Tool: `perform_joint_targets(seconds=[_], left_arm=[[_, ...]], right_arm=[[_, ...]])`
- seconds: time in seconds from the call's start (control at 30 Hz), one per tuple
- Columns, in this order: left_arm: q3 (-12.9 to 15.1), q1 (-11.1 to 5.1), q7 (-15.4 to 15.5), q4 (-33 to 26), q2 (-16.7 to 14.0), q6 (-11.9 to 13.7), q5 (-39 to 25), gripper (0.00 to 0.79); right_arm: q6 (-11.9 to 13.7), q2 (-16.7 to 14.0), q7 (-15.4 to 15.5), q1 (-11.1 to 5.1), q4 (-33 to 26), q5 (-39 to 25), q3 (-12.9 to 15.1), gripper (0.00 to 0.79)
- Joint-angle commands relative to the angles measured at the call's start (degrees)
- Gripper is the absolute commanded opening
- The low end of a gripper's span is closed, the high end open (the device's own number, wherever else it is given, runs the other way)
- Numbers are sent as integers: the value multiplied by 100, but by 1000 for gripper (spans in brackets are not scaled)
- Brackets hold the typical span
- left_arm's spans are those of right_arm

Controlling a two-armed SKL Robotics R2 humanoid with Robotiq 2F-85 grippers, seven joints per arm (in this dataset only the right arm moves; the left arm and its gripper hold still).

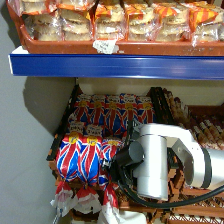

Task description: Pick up bread

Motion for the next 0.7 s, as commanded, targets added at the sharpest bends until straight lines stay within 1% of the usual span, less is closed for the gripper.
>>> perform_joint_targets(seconds=[0.03,0.27,0.7], left_arm=[[0,0,0,0,0,0,0,0],[0,0,0,0,0,0,0,0],[0,0,0,0,0,0,0,0]], right_arm=[[58,-75,31,-89,-64,-238,-68,13],[155,-203,106,-168,-182,-552,-169,14],[365,-364,267,-241,-338,-1065,-323,11]])
